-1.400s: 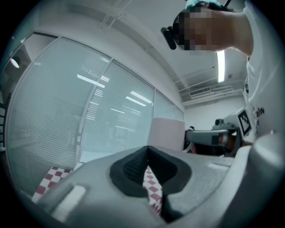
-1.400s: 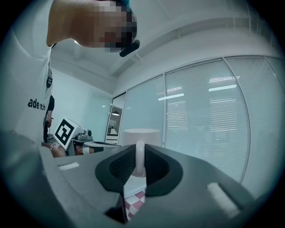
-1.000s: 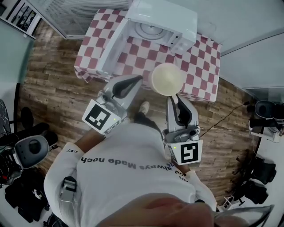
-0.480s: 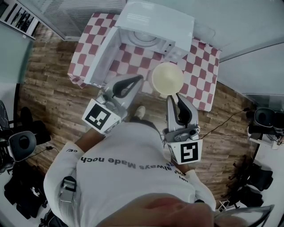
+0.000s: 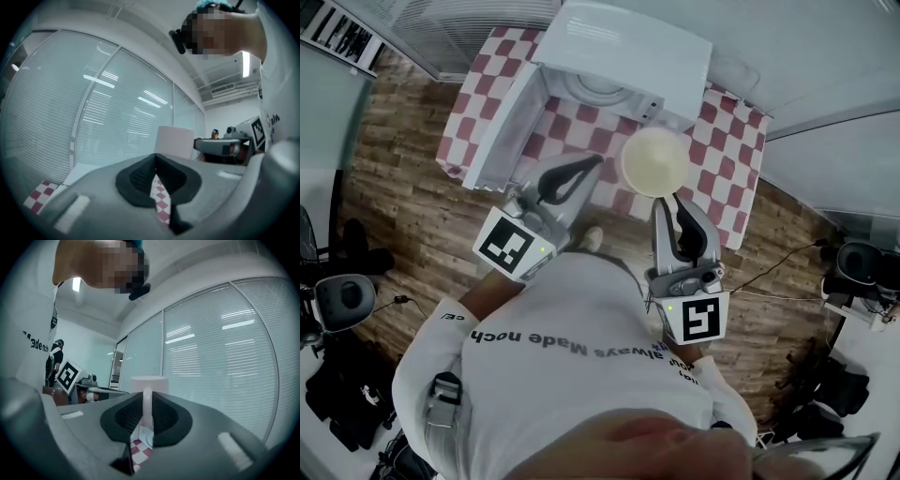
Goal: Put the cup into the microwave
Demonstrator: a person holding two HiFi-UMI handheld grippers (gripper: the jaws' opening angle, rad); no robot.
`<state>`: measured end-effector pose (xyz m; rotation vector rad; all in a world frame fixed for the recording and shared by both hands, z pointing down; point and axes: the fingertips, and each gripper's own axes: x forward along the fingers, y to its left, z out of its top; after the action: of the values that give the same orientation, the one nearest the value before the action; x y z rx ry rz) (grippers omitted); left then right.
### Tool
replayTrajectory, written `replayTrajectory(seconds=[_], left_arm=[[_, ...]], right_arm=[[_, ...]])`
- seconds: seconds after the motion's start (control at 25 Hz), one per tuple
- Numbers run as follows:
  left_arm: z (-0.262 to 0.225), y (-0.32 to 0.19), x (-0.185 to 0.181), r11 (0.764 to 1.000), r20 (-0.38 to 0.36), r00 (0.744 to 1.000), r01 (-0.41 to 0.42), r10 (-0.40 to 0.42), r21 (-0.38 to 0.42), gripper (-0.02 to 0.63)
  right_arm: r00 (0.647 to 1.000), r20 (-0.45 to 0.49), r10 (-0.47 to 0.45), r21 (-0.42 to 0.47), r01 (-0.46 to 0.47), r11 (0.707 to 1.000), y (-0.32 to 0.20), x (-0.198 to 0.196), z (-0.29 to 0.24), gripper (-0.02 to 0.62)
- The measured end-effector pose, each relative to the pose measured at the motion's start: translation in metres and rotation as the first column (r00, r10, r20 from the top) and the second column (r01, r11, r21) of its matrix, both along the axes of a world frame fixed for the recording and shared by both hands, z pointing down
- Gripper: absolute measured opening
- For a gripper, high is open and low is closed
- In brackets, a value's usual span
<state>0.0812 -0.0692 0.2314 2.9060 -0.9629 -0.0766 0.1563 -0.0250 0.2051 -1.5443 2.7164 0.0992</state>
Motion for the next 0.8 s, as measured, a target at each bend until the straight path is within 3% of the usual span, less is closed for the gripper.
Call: replayTrajectory(seconds=[0.52, 0.8], left_arm=[[-0.005, -0.043, -0.025, 1.000, -0.014, 1.000, -0.002, 0.002, -0.004, 0.003], [-0.015, -0.063, -0.046, 0.999, -0.014, 0.999, -0.035, 0.035, 0.014, 0.003]], right_arm=[[1.000, -0.015, -0.020, -0.002, 0.020, 1.000, -0.043, -0.026, -0.002, 0.041], [1.000, -0.014, 0.020, 0.007, -0.020, 1.000, -0.061, -0.048, -0.010, 0.041]])
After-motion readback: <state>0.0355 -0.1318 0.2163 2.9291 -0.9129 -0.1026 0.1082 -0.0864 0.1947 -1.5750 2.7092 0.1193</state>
